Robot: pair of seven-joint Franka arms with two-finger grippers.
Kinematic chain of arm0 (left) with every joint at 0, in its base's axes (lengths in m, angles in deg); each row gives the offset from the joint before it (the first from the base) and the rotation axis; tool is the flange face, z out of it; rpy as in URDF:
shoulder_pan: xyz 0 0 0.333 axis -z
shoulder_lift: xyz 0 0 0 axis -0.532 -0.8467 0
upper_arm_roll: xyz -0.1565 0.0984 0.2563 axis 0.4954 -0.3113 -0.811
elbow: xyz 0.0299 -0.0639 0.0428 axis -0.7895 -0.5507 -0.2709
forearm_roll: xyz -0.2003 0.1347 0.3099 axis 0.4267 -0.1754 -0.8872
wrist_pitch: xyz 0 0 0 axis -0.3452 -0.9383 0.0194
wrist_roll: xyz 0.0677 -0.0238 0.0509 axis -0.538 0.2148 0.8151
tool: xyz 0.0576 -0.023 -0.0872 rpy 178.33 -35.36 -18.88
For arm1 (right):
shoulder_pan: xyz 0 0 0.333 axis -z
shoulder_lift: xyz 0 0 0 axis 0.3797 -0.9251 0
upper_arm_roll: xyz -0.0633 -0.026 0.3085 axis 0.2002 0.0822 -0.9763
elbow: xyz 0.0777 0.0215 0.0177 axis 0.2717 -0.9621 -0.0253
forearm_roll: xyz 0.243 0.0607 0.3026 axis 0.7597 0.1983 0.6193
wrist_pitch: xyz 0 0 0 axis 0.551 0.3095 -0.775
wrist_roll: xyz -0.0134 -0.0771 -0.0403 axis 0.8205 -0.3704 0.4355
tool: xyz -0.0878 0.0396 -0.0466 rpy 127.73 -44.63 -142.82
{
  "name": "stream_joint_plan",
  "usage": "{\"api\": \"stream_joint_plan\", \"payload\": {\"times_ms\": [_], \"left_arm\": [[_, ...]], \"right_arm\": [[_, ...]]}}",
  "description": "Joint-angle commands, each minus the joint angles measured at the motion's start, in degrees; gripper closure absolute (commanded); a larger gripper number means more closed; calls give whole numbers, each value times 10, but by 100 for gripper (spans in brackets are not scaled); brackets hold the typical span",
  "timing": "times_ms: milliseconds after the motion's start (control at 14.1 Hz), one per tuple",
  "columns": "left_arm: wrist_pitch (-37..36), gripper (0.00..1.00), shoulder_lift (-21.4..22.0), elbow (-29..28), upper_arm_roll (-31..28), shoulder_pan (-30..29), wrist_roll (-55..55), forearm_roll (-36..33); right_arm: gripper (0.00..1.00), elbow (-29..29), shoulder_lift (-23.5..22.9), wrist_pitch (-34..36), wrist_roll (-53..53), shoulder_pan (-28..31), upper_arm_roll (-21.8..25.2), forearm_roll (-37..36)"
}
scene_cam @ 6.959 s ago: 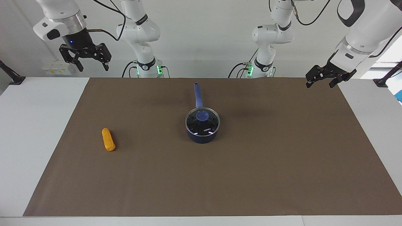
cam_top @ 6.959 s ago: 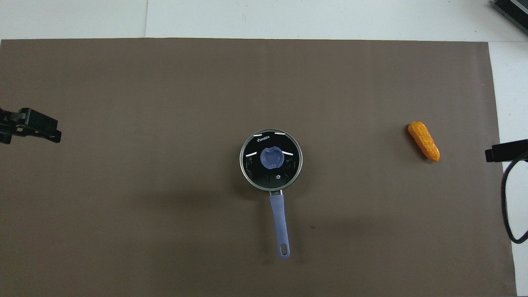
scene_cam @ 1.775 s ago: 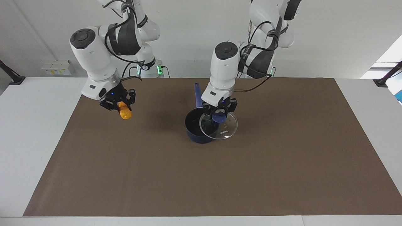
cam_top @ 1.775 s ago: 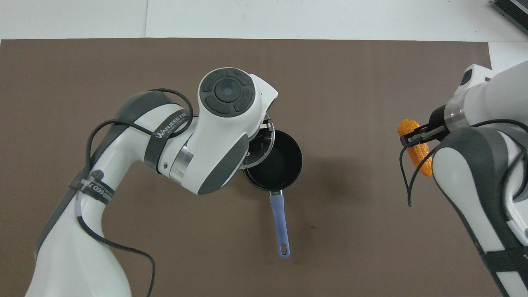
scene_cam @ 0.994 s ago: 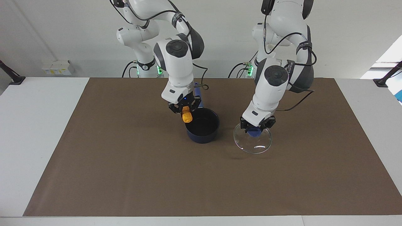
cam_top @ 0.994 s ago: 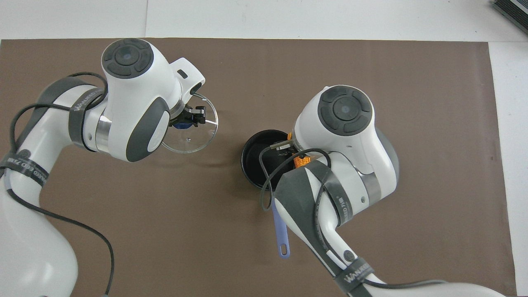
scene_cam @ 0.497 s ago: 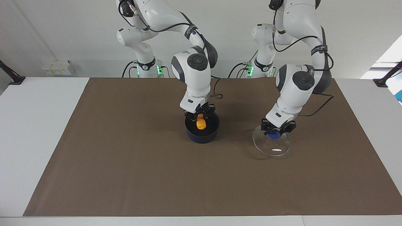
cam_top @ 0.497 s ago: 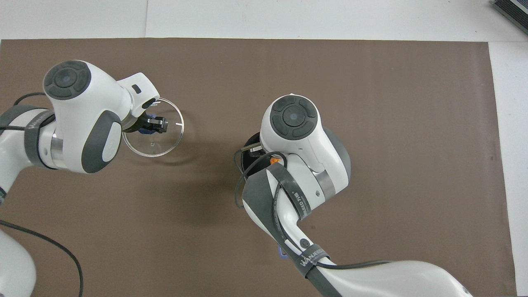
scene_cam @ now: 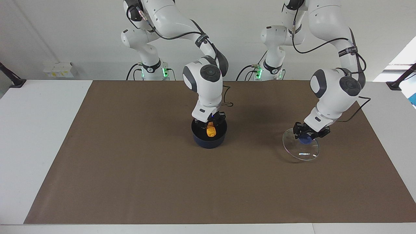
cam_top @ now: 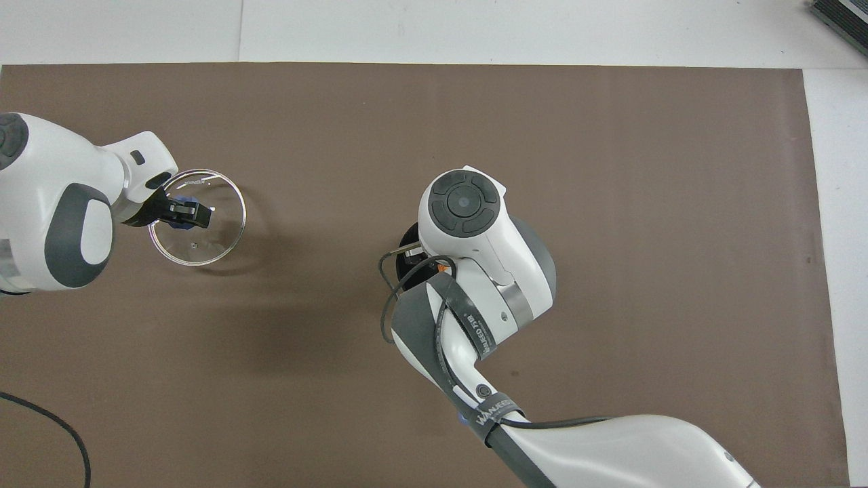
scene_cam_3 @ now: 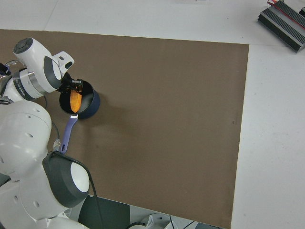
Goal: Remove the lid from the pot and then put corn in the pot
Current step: 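Set the lid down with the left gripper while the right gripper lowers corn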
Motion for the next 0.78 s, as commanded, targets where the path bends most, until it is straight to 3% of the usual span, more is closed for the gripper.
{"api": "stream_joint_plan", "payload": {"times_ms": [0,284,355,426,639,710], "left_arm": [[54,100,10,-43,5,-11,-28,12],[95,100,-15,-53,5,-23,-42,12],[90,37,-16,-47,5,-22,-36,12],[91,0,-16,-46,5,-22,-35,12],[81,0,-18,-22,5,-20,-34,12],[67,0,-17,-10,5,-16,-31,12]], "right_arm": [[100,-11,-6,-14,-2,2,-2,7],[100,-19,-7,-21,0,6,-3,8],[92,-21,-7,-21,0,6,-3,13],[81,-22,-7,-22,1,6,-3,22],[55,-24,-7,-31,1,9,-3,25],[38,-23,-7,-32,1,10,-2,24]]}}
